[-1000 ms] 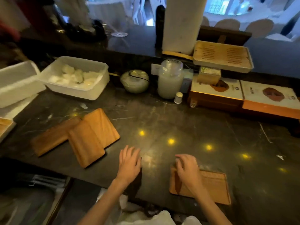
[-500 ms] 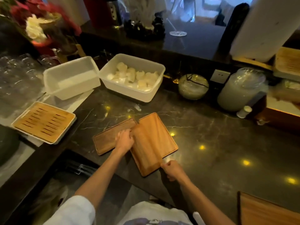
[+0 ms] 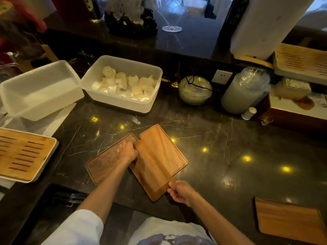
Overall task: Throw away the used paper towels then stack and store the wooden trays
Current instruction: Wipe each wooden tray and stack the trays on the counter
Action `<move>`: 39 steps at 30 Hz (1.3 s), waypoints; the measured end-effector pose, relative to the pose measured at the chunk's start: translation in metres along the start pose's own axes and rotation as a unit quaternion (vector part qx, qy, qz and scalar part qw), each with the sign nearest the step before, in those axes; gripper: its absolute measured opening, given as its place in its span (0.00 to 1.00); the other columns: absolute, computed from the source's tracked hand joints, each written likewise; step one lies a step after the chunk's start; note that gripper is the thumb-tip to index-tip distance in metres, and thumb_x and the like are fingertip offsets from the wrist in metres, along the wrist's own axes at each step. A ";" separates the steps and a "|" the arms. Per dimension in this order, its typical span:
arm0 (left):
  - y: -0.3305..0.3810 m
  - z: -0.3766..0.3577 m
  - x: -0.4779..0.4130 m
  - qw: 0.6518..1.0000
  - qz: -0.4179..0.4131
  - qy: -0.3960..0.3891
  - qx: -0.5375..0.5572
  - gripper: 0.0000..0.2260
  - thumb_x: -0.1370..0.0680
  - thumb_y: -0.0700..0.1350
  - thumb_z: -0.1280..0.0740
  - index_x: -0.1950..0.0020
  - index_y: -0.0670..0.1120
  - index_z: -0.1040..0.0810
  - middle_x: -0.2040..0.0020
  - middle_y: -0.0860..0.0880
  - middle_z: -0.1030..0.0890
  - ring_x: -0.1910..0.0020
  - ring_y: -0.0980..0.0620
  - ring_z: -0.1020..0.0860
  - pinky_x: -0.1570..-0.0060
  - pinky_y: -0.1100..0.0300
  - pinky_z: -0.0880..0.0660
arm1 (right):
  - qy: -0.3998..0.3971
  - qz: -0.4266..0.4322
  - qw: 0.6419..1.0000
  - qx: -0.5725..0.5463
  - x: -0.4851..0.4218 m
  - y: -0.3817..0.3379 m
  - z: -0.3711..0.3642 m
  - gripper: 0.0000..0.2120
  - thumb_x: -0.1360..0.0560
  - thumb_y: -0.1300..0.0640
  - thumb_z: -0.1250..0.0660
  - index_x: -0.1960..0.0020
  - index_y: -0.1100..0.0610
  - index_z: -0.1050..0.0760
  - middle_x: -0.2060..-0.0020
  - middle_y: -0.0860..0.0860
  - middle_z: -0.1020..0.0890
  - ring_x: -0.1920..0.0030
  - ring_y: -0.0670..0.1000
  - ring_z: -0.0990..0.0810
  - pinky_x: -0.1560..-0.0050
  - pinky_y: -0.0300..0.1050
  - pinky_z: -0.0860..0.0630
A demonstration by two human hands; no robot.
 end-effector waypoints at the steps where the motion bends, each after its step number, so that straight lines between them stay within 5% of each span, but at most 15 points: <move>1: -0.002 0.004 0.002 1.000 0.015 -0.002 0.007 0.06 0.23 0.42 0.36 0.48 0.48 0.22 0.39 0.42 0.23 0.37 0.42 0.27 0.33 0.44 0.32 | -0.009 0.013 1.000 -0.013 0.004 -0.001 0.000 0.05 0.20 0.56 0.35 0.51 0.58 0.25 0.69 0.52 0.19 0.72 0.45 0.23 0.69 0.37 0.24; 5: -0.003 0.019 0.015 0.995 0.072 0.001 0.062 0.08 0.22 0.46 0.38 0.61 0.46 0.28 0.46 0.43 0.22 0.41 0.41 0.25 0.35 0.42 0.30 | -0.041 0.080 0.995 -0.042 0.027 -0.011 0.021 0.08 0.20 0.55 0.36 0.43 0.55 0.27 0.60 0.55 0.13 0.61 0.51 0.14 0.61 0.42 0.19; 9: 0.038 0.016 0.034 0.977 0.069 -0.006 0.202 0.13 0.21 0.47 0.40 0.40 0.43 0.26 0.38 0.41 0.25 0.36 0.41 0.28 0.36 0.42 0.29 | -0.020 0.178 0.979 -0.102 0.062 -0.030 0.073 0.08 0.22 0.56 0.35 0.43 0.55 0.28 0.56 0.60 0.14 0.55 0.57 0.13 0.57 0.46 0.16; 12: 0.078 -0.012 0.060 0.897 0.091 -0.047 0.429 0.20 0.19 0.55 0.45 0.30 0.45 0.34 0.35 0.42 0.28 0.34 0.40 0.28 0.37 0.39 0.27 | 0.057 0.303 0.946 -0.095 0.097 -0.049 0.132 0.13 0.23 0.63 0.34 0.41 0.67 0.29 0.61 0.61 0.14 0.62 0.56 0.14 0.61 0.44 0.16; 15: 0.117 -0.047 0.088 0.798 0.093 -0.089 0.588 0.14 0.19 0.51 0.42 0.49 0.43 0.23 0.50 0.43 0.21 0.46 0.45 0.22 0.53 0.50 0.22 | 0.124 0.420 0.899 -0.001 0.145 -0.056 0.191 0.06 0.24 0.68 0.35 0.47 0.64 0.23 0.58 0.60 0.14 0.56 0.55 0.13 0.56 0.43 0.16; 17: 0.138 -0.069 0.103 0.788 0.092 -0.089 0.603 0.06 0.21 0.39 0.39 0.51 0.42 0.22 0.55 0.44 0.22 0.56 0.49 0.23 0.60 0.56 0.24 | 0.158 0.473 0.864 0.072 0.178 -0.055 0.228 0.10 0.24 0.70 0.35 0.48 0.58 0.21 0.53 0.55 0.15 0.51 0.49 0.15 0.50 0.40 0.19; 19: 0.163 -0.100 0.121 0.785 0.093 -0.120 0.600 0.13 0.22 0.33 0.39 0.39 0.43 0.25 0.54 0.45 0.22 0.57 0.51 0.24 0.57 0.55 0.24 | 0.184 0.496 0.841 0.113 0.201 -0.045 0.266 0.12 0.23 0.69 0.36 0.46 0.57 0.20 0.50 0.50 0.17 0.47 0.45 0.17 0.46 0.37 0.21; 24: 0.222 -0.184 0.181 0.818 0.059 -0.188 0.541 0.15 0.23 0.32 0.36 0.37 0.38 0.26 0.56 0.45 0.20 0.59 0.51 0.22 0.68 0.61 0.21 | 0.262 0.418 0.869 0.028 0.205 0.019 0.376 0.06 0.22 0.60 0.34 0.46 0.55 0.22 0.53 0.49 0.17 0.51 0.48 0.18 0.54 0.35 0.23; 26: 0.235 -0.216 0.205 0.854 0.045 -0.182 0.484 0.16 0.25 0.31 0.34 0.38 0.39 0.25 0.54 0.44 0.20 0.57 0.49 0.21 0.62 0.56 0.23 | 0.297 0.368 0.881 0.001 0.197 0.057 0.417 0.11 0.23 0.60 0.32 0.41 0.57 0.24 0.56 0.52 0.16 0.55 0.50 0.18 0.58 0.34 0.23; 30: 0.250 -0.268 0.246 0.910 0.027 -0.164 0.380 0.13 0.27 0.32 0.31 0.44 0.41 0.25 0.53 0.43 0.19 0.54 0.45 0.21 0.57 0.53 0.24 | 0.300 0.287 0.910 0.019 0.178 0.123 0.472 0.17 0.23 0.60 0.32 0.35 0.60 0.26 0.47 0.55 0.17 0.50 0.49 0.19 0.52 0.42 0.21; 32: 0.253 -0.286 0.264 0.931 0.024 -0.151 0.333 0.11 0.27 0.33 0.30 0.48 0.42 0.25 0.53 0.41 0.19 0.54 0.45 0.21 0.53 0.50 0.24 | 0.309 0.261 0.914 0.044 0.173 0.145 0.489 0.17 0.23 0.60 0.33 0.35 0.62 0.25 0.47 0.55 0.18 0.53 0.48 0.19 0.59 0.35 0.22; 34: 0.253 -0.298 0.280 0.949 0.022 -0.135 0.284 0.08 0.27 0.34 0.30 0.52 0.44 0.25 0.55 0.43 0.19 0.53 0.45 0.21 0.49 0.51 0.24 | 0.318 0.247 0.914 0.057 0.170 0.160 0.504 0.17 0.22 0.60 0.34 0.34 0.62 0.25 0.49 0.54 0.18 0.58 0.45 0.20 0.66 0.32 0.24; 39: 0.269 -0.309 0.301 0.963 0.009 -0.105 0.246 0.11 0.26 0.33 0.33 0.59 0.50 0.26 0.59 0.47 0.19 0.52 0.46 0.21 0.48 0.51 0.23 | 0.347 0.241 0.903 0.076 0.169 0.164 0.534 0.16 0.22 0.56 0.33 0.35 0.55 0.23 0.48 0.50 0.16 0.56 0.44 0.20 0.58 0.41 0.21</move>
Point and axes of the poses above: each hand's wrist, its own x-axis away from the middle knuckle, its own z-axis out of the back of the hand, y = z × x, the point moved 9 cm from there along -x, towards the middle knuckle
